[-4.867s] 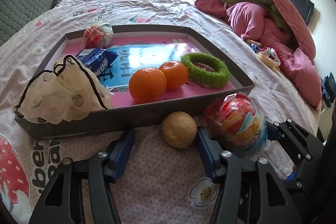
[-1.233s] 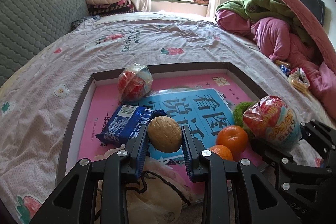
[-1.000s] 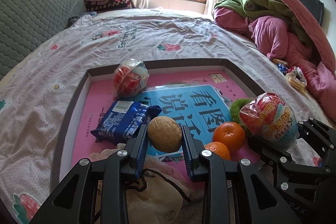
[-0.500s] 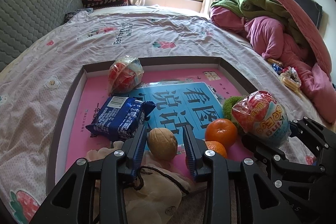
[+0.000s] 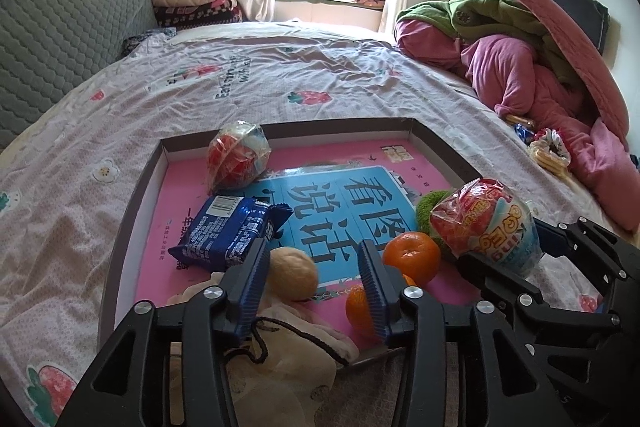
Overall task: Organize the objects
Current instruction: 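Lower and open the left tool on the walnut while the right tool releases the egg, then withdraw both open tools back from the tray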
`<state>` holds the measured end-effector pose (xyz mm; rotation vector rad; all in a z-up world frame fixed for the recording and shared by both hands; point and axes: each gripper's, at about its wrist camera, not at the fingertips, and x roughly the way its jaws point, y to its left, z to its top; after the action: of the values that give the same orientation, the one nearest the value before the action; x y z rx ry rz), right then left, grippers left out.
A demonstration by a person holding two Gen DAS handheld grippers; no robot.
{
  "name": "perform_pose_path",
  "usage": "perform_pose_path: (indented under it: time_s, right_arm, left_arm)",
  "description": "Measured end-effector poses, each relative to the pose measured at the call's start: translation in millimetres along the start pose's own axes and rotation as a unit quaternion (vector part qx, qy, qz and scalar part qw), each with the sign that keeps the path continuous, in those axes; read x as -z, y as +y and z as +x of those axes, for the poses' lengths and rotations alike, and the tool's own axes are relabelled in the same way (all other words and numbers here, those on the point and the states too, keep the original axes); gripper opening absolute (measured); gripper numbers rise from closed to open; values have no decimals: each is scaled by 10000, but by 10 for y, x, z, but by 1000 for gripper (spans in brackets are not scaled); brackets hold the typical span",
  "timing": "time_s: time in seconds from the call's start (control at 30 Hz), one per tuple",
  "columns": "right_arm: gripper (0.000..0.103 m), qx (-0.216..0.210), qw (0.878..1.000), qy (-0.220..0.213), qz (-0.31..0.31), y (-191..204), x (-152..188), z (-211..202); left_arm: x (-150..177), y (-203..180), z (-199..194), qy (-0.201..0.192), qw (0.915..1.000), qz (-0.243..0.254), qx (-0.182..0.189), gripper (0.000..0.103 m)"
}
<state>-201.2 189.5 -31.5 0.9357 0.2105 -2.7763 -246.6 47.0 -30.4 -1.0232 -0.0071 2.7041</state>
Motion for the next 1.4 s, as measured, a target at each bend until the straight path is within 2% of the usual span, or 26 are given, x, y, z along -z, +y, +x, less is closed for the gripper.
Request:
perform_pose_path:
  time_s: [0.13, 0.27, 0.53, 0.67, 0.77, 1.17, 1.4]
  right_arm:
    - [55, -8, 9999, -110, 21, -18, -9, -48]
    - [56, 17, 9998, -208, 17, -19, -21, -86]
    - [56, 68, 9996, -281, 10, -13, -39, -108]
    - [56, 72, 9995, -298, 16, -18, -50, -108]
    - [57, 93, 9993, -350, 12, -16, -57, -125]
    - [58, 32, 9979, -648, 8, 28, -112, -229]
    - [62, -12, 9947, -1025, 70, 44, -165, -365]
  left_arm:
    - [-9, -20, -60, -87, 10000, 31, 33, 52]
    - [-12, -34, -131, -223, 9997, 57, -16, 58]
    - [-39, -15, -240, -420, 9991, 19, -51, 59]
    - [-51, 9, -282, -493, 9988, -51, -56, 65]
    - [-56, 20, -314, -558, 9984, -76, -48, 65]
    - [-72, 50, -398, -679, 9976, -150, -71, 68]
    - [-85, 78, -446, -746, 9969, -237, -91, 71]
